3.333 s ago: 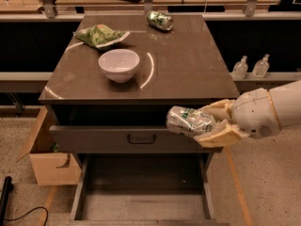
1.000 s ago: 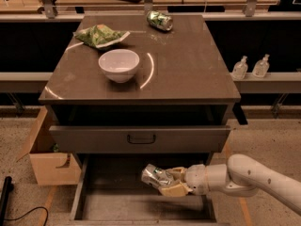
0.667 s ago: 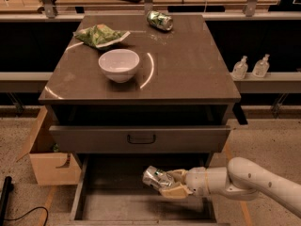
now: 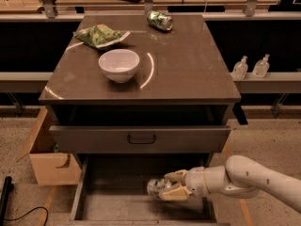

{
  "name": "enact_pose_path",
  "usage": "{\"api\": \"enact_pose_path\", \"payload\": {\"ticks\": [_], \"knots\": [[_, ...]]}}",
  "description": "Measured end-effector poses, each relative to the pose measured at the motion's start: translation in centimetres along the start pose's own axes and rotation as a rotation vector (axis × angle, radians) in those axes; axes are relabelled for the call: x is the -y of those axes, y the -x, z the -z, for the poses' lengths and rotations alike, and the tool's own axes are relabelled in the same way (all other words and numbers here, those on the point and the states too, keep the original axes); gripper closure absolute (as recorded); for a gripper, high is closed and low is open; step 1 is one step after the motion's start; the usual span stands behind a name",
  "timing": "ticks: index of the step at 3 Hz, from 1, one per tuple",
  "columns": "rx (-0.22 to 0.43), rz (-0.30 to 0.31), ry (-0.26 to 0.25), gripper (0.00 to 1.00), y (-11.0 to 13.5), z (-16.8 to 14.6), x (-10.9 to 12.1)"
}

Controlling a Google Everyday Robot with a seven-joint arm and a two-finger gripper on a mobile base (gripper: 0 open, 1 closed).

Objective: Place 7up can into middle drawer

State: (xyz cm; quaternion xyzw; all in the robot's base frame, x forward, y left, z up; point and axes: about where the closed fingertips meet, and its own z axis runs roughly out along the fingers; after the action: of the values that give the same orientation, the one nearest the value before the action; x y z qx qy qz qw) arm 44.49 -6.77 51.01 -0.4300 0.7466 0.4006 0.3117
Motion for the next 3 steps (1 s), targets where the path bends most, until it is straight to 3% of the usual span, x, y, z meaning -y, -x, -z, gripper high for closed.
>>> {"api": "enact_pose_path", "payload": {"ticks": [1, 2, 3], "knots": [[-0.012, -0.012, -0.016, 0.00, -0.1, 0.1, 0.3], [0.029, -0.036, -0.054, 0.00, -0.1, 0.9, 0.2], [0.068, -0.053, -0.125, 0.00, -0.4, 3.3, 0.0]]}}
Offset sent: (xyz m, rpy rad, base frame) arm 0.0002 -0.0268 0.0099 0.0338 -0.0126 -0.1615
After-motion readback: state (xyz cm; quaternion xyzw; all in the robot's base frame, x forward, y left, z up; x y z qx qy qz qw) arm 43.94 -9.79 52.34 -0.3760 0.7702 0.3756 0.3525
